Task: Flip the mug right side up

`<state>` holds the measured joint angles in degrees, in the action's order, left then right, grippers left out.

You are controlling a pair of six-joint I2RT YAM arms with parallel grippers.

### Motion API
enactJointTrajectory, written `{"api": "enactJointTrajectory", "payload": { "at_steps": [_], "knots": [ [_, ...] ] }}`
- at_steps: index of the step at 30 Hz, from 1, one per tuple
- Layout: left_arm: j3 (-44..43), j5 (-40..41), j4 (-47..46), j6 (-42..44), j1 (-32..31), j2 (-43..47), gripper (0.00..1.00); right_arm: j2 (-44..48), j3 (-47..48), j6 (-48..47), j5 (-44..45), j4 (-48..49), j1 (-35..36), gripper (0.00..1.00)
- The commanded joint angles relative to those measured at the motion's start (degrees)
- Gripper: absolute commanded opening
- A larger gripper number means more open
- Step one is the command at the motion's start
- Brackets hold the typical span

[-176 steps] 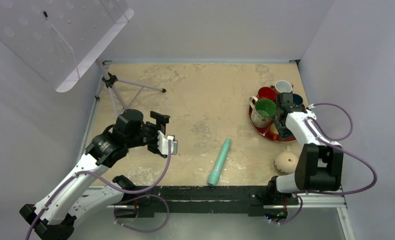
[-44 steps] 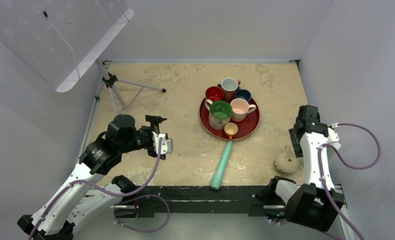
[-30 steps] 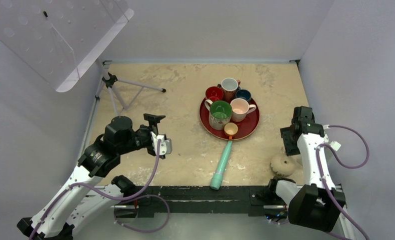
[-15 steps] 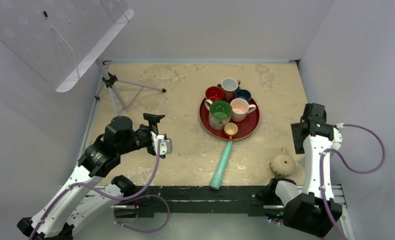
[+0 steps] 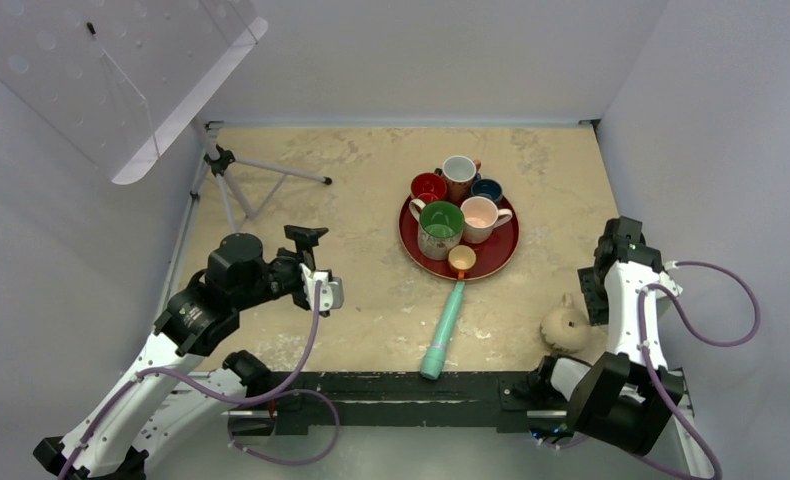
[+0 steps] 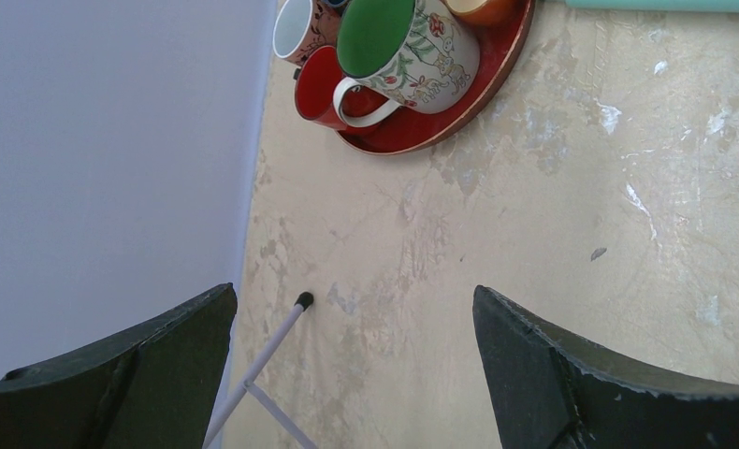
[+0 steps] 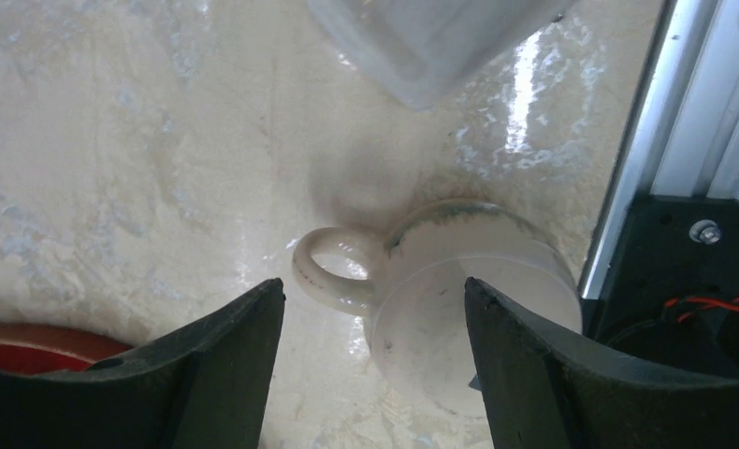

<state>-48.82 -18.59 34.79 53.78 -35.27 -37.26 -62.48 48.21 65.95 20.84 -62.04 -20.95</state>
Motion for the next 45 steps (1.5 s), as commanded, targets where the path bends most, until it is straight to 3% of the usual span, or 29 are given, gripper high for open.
{"api": "enactJointTrajectory", "payload": {
  "at_steps": [1, 9, 13, 16, 21, 24, 26, 30, 32, 33, 36, 37, 39, 45],
  "knots": [
    [-0.22, 0.63, -2.27, 0.91, 0.09, -0.18, 1.00, -1.19, -0.21, 4.81, -11.55, 2.42, 7.26, 0.73],
    [0.11, 1.00, -2.32, 1.22, 0.09, -0.01, 1.00, -2.52, 2.31, 7.60, -15.11, 3.20, 13.13, 0.73],
    [0.42, 1.36, -2.27, 1.34, 0.05, 0.06, 1.00, -2.97, 7.01, 1.58, -12.17, 3.59, 14.18, 0.72],
    [0.64, 1.27, -2.27, 1.36, 0.10, 0.29, 1.00, -6.62, 12.50, -17.02, -7.97, 7.96, 14.18, 0.72],
    [1.00, 1.33, -2.19, 1.92, 0.11, 0.42, 1.00, -13.97, 24.17, -42.51, -4.19, 5.42, 14.90, 0.70],
    [0.98, 1.13, -2.03, 2.17, 0.07, 0.47, 1.00, -16.08, 28.33, -48.06, -6.34, 2.71, 15.11, 0.70],
    [0.91, 1.03, -1.80, 2.36, 0.07, 0.33, 1.00, -17.50, 27.98, -51.27, -13.29, 3.30, 15.72, 0.69],
    [0.99, 0.64, -1.65, 3.13, 0.05, 0.17, 1.00, -22.43, 24.92, -50.53, -13.09, -0.12, 19.22, 0.76],
    [1.14, 0.45, -1.76, 2.99, 0.05, 0.08, 1.00, -21.37, 22.24, -48.53, -9.70, 0.26, 22.46, 0.86],
    [1.29, 0.36, -1.87, 2.88, 0.05, 0.08, 1.00, -20.89, 21.97, -47.16, -7.67, -0.20, 22.97, 0.85],
    [1.90, -0.27, -2.45, 2.56, 0.11, 0.10, 1.00, -20.86, 21.13, -45.82, -6.43, -0.52, 22.96, 0.62],
    [1.95, -0.49, -2.62, 2.56, 0.09, 0.08, 1.00, -21.23, 19.55, -46.61, -7.90, 0.22, 22.97, 0.60],
    [2.08, -0.90, -3.02, 2.64, 0.11, 0.35, 1.00, -22.91, 16.81, -47.82, -11.52, 1.72, 22.92, 0.64],
    [2.42, -0.51, -2.93, 3.17, 0.04, 1.04, 1.00, -29.36, 15.85, -46.48, -8.47, 0.98, 22.80, 0.74]
  ]
}}
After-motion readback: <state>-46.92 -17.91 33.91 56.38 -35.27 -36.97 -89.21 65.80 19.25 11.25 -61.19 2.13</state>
